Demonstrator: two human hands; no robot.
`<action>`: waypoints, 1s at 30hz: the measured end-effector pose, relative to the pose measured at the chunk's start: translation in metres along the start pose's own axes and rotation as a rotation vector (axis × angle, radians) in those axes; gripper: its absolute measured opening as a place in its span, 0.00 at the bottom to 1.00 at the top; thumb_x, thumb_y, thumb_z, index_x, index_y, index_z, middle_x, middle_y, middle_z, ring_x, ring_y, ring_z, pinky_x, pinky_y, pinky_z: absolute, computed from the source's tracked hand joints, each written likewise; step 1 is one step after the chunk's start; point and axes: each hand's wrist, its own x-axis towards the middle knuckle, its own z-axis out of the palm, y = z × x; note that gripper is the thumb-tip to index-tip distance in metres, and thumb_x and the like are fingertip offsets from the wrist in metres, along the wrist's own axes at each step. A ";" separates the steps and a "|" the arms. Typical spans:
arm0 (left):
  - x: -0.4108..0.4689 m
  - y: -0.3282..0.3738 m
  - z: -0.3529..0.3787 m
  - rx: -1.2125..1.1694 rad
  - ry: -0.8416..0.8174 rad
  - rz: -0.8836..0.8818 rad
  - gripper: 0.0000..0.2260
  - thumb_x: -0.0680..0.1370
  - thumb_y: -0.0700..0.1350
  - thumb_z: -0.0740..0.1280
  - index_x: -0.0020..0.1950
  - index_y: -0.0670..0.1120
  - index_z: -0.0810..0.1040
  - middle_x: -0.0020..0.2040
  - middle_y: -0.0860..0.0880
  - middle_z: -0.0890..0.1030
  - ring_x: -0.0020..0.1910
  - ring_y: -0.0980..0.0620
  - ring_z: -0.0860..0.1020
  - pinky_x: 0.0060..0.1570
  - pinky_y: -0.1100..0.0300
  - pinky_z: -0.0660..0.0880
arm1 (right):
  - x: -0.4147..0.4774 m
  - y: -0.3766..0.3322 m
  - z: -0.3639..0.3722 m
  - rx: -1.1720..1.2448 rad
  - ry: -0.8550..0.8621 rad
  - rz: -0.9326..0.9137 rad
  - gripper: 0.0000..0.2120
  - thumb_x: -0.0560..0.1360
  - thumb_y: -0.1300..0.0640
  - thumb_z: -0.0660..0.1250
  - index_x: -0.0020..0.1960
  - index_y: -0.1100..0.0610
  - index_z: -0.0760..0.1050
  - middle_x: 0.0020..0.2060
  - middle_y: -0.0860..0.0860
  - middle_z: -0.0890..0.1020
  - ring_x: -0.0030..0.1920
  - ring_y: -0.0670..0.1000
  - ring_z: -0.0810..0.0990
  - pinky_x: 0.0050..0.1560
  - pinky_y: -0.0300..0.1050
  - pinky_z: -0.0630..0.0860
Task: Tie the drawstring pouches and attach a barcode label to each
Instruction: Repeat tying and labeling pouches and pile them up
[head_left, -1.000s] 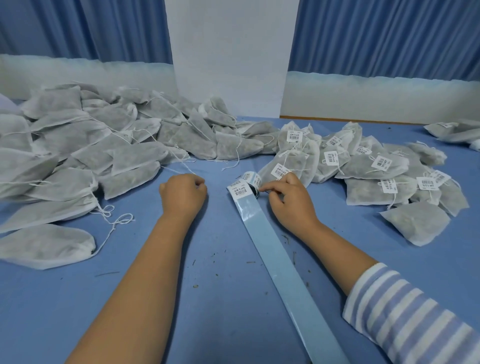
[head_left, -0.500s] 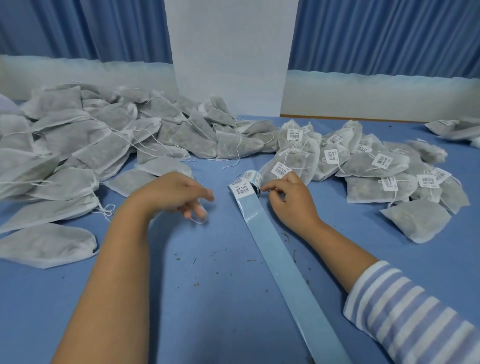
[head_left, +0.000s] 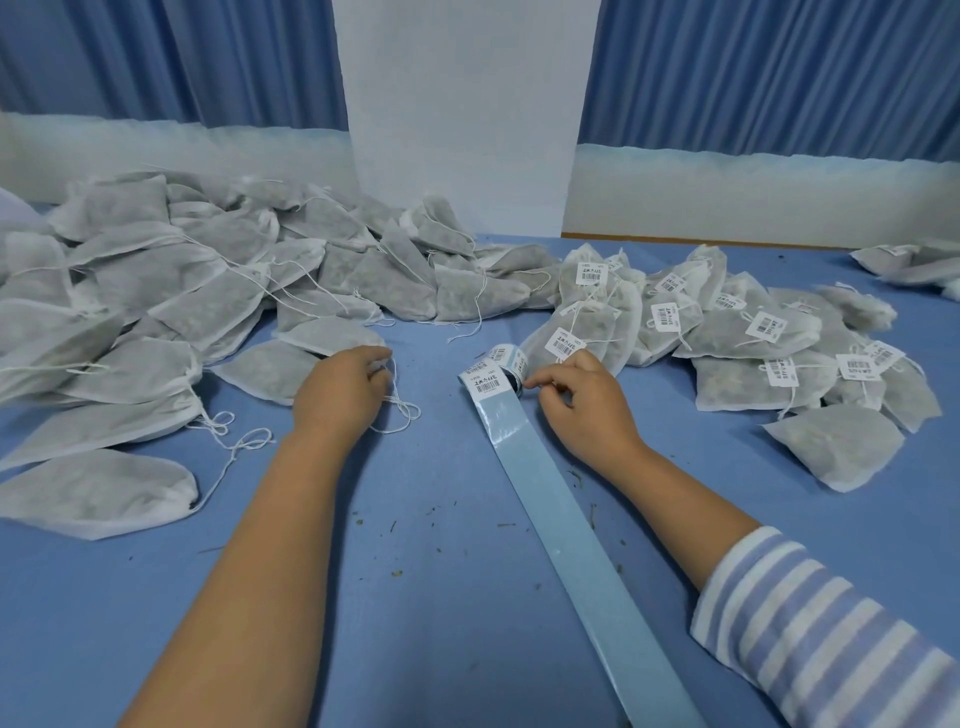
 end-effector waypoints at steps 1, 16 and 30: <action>0.000 0.001 0.002 0.007 -0.014 0.010 0.18 0.82 0.43 0.61 0.72 0.52 0.74 0.67 0.46 0.78 0.65 0.43 0.74 0.60 0.51 0.71 | 0.000 0.000 0.000 -0.001 -0.003 0.002 0.10 0.77 0.61 0.64 0.52 0.53 0.83 0.40 0.42 0.69 0.39 0.42 0.71 0.44 0.43 0.73; 0.001 0.005 0.009 0.157 0.068 0.038 0.11 0.79 0.37 0.60 0.54 0.43 0.82 0.58 0.40 0.79 0.56 0.38 0.77 0.46 0.52 0.71 | 0.000 -0.001 0.000 0.012 -0.026 0.023 0.10 0.77 0.61 0.64 0.52 0.52 0.83 0.40 0.41 0.69 0.39 0.40 0.71 0.44 0.40 0.72; -0.011 0.038 -0.019 -0.439 0.217 0.186 0.12 0.80 0.38 0.66 0.57 0.52 0.85 0.45 0.51 0.84 0.21 0.60 0.73 0.33 0.61 0.74 | 0.003 -0.011 -0.003 0.201 0.054 0.053 0.13 0.76 0.65 0.65 0.47 0.48 0.82 0.40 0.44 0.71 0.35 0.39 0.72 0.41 0.28 0.67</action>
